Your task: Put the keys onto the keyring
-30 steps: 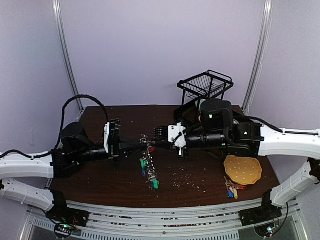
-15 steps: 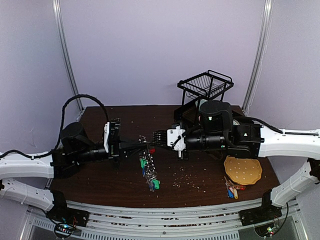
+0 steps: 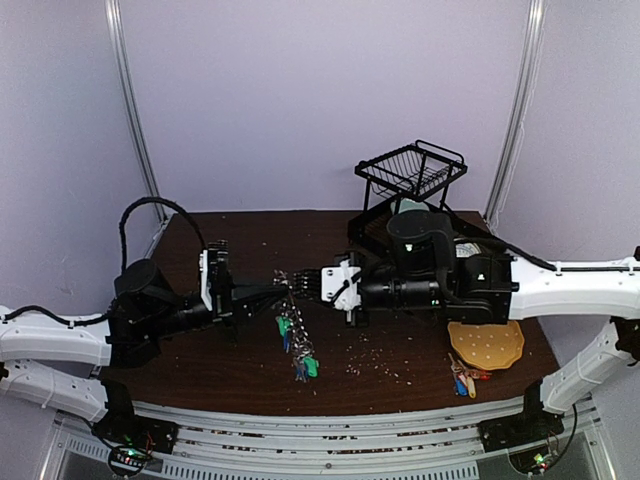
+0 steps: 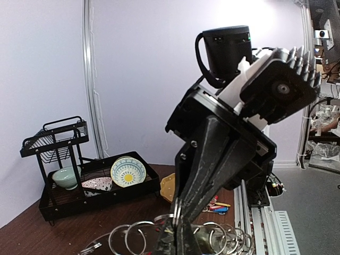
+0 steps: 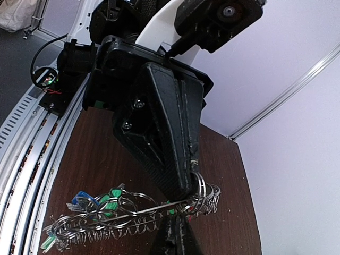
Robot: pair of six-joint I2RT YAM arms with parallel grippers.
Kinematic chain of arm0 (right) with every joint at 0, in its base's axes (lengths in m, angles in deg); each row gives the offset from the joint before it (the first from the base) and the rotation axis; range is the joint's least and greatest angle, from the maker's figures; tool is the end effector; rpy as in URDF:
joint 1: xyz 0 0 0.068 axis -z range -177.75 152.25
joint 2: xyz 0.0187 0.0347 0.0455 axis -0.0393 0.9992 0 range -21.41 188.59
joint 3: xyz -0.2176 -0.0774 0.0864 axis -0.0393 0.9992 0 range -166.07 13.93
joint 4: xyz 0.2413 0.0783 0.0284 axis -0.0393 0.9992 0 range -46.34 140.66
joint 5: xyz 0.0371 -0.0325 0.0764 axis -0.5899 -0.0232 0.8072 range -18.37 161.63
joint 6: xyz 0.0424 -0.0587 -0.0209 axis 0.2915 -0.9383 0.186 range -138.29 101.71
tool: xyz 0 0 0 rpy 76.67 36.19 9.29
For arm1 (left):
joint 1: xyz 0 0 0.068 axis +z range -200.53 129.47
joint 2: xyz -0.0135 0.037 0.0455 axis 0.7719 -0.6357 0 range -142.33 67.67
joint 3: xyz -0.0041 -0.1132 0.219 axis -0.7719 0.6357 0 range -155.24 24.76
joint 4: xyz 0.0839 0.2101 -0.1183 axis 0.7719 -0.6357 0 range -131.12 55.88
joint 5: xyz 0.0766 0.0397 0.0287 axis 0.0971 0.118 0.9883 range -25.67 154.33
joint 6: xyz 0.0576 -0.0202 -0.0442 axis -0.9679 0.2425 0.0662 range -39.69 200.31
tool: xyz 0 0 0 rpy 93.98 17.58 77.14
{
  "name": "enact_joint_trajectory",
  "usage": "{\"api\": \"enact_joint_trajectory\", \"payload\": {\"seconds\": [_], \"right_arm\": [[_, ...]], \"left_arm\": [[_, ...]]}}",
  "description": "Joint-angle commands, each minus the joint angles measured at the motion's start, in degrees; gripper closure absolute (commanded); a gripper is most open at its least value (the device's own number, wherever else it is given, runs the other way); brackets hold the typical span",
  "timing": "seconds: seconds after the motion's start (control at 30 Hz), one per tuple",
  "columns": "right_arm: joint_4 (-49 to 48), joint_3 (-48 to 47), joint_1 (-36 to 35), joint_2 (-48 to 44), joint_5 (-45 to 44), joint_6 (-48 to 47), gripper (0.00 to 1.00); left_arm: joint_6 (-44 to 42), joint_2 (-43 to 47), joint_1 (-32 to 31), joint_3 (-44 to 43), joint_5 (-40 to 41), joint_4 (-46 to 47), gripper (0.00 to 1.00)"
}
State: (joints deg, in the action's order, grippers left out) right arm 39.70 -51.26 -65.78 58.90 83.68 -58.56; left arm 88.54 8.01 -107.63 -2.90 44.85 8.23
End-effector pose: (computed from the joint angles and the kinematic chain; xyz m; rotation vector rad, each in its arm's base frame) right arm 0.1222 0.3384 0.3163 -1.5381 0.9202 0.5353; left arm 0.1268 -0.2350 0.2665 0.8873 1.2183 -1.1687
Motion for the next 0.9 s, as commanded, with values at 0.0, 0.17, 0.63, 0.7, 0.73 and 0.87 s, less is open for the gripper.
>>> {"api": "enact_joint_trajectory", "payload": {"seconds": [0.0,0.17,0.63,0.7,0.73,0.87], "right_arm": [[2.74,-0.14,-2.29,2.22,-0.47,0.15,1.00],[4.50,-1.32,-2.64,2.39,0.14,3.34,0.86],[-0.79,-6.45,7.91,0.33,21.47,28.03,0.74],[-1.79,-7.29,7.86,2.38,23.54,29.76,0.76],[-3.09,-7.04,7.84,3.05,24.16,30.45,0.77],[-7.42,-6.62,7.87,4.65,26.05,32.91,0.82]], "left_arm": [[-0.84,1.67,0.24,-0.82,4.40,10.06,1.00],[-1.59,1.62,0.24,-0.90,4.80,9.29,1.00],[-4.58,2.62,0.19,-0.73,2.27,5.99,1.00],[-4.75,2.75,0.17,-0.68,2.17,5.93,1.00],[-4.79,2.83,0.23,-0.72,2.16,5.86,1.00],[-4.91,3.26,0.15,-0.64,2.17,5.81,1.00]]}}
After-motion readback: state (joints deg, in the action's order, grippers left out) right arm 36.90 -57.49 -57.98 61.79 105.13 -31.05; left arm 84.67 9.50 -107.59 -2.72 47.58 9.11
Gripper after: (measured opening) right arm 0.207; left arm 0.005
